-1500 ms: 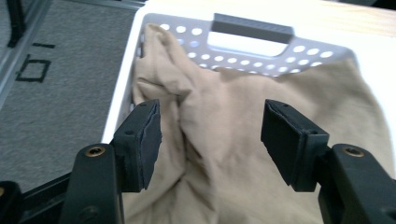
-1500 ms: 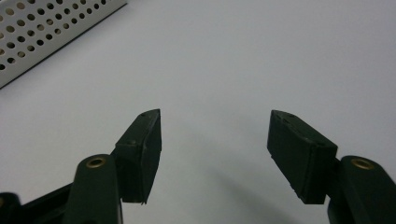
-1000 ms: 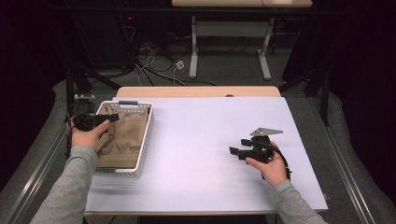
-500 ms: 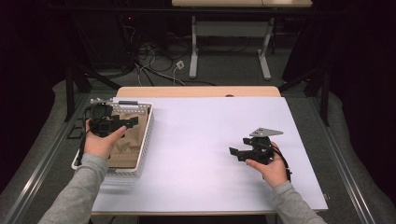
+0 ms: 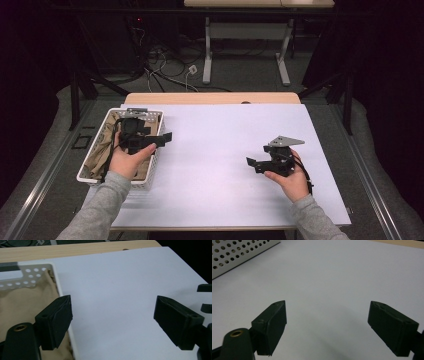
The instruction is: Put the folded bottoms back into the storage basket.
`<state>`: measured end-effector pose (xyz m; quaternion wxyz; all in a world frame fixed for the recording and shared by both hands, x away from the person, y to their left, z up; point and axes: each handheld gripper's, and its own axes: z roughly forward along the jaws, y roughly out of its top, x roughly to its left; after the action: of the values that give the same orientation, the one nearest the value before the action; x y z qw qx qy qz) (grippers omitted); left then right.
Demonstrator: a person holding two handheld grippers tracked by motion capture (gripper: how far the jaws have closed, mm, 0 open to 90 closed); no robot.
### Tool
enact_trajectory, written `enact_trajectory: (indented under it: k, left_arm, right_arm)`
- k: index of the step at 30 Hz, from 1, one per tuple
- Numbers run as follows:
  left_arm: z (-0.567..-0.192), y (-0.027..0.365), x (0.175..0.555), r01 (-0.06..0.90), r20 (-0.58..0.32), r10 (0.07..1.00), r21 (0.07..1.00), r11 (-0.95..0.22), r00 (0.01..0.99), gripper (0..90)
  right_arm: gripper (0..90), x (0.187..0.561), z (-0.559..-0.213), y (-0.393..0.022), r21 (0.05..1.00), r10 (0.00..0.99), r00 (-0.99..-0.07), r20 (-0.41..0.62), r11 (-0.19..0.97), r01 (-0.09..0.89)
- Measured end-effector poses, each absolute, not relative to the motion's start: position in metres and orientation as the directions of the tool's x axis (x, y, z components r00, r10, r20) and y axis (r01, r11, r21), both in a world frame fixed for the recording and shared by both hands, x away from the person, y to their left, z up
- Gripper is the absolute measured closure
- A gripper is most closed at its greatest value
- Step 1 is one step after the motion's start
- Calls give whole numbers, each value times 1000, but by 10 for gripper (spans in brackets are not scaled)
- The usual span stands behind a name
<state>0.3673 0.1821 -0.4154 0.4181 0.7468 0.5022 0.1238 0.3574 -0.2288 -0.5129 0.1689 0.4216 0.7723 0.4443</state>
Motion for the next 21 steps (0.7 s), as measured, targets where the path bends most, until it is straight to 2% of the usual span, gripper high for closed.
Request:
enact_trajectory:
  k: [8, 15, 21]
  left_arm:
    - [-427, 154, 360, 635, -245, 804, 746, -200, 542, 87]
    - [-441, 134, 355, 620, -242, 777, 751, -229, 580, 73]
    - [-453, 124, 354, 612, -252, 758, 755, -236, 602, 42]
  right_arm:
    - [148, 355, -512, -228, 827, 789, -603, 117, 259, 500]
    - [142, 351, -511, -227, 825, 785, -613, 89, 287, 487]
    - [78, 349, -511, -228, 821, 792, -603, 100, 276, 499]
